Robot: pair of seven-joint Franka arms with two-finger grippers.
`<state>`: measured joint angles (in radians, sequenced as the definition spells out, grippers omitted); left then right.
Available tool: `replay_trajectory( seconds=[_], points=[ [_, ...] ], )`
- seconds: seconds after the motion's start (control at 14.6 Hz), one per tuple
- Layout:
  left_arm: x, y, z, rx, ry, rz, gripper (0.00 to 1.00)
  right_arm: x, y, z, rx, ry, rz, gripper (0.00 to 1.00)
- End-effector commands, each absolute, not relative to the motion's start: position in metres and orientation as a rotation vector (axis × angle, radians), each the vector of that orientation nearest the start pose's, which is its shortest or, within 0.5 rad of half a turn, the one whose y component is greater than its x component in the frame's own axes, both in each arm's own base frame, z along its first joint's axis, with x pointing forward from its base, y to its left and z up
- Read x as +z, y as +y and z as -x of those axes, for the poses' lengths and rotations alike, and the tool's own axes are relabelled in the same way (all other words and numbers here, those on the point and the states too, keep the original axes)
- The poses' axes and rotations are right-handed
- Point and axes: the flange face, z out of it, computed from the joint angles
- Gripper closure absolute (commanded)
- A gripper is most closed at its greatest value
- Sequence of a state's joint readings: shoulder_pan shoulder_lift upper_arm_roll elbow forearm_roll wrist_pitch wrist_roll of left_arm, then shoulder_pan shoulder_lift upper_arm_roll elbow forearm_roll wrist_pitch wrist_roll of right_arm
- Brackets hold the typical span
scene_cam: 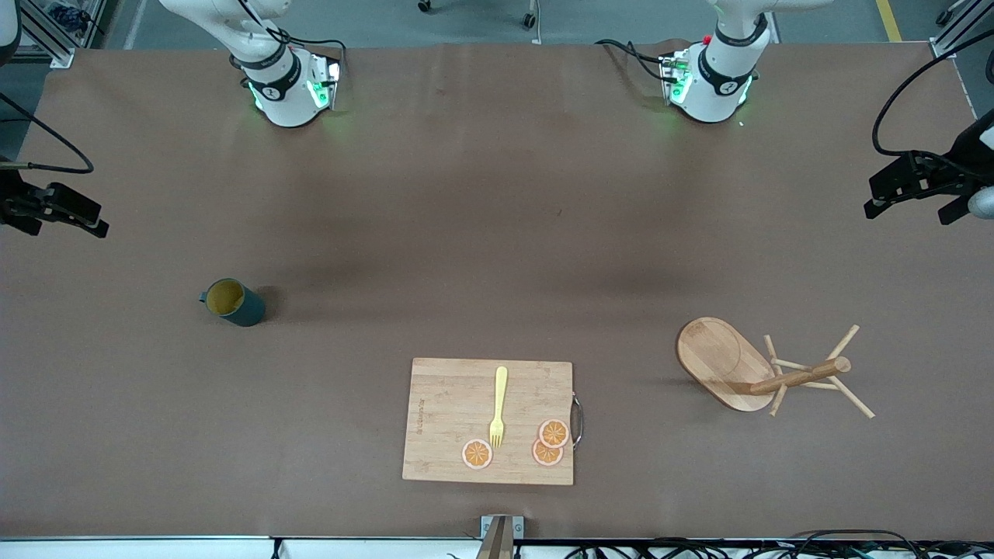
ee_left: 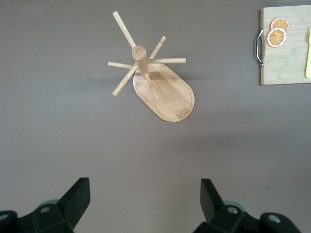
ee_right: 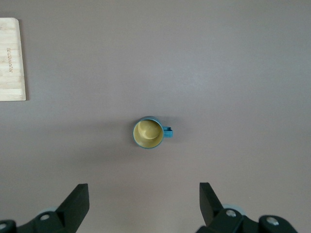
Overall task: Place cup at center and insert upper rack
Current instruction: 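Reach the right gripper down to the teal mug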
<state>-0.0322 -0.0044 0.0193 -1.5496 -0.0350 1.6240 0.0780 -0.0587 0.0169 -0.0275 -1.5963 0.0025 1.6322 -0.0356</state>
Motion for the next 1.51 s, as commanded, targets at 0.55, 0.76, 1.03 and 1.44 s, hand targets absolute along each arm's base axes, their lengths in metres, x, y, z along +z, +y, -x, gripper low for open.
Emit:
replay_trajectory(
  seconds=[0.55,0.76,1.03,1.44],
  points=[
    [0.649,-0.017,-0.556,-0.121,0.144,3.174,0.00,0.602,-0.046,-0.560,-0.004,0.052,3.151,0.00],
    [0.649,-0.017,-0.556,-0.121,0.144,3.176,0.00,0.569,-0.046,-0.573,0.090,0.052,3.147,0.00],
    [0.650,-0.017,-0.556,-0.123,0.144,3.174,0.00,0.504,-0.030,-0.600,0.232,0.010,3.138,0.00],
    [0.650,-0.018,-0.556,-0.123,0.147,3.174,0.00,0.373,0.011,-0.624,0.402,-0.102,3.124,0.00]
  ],
)
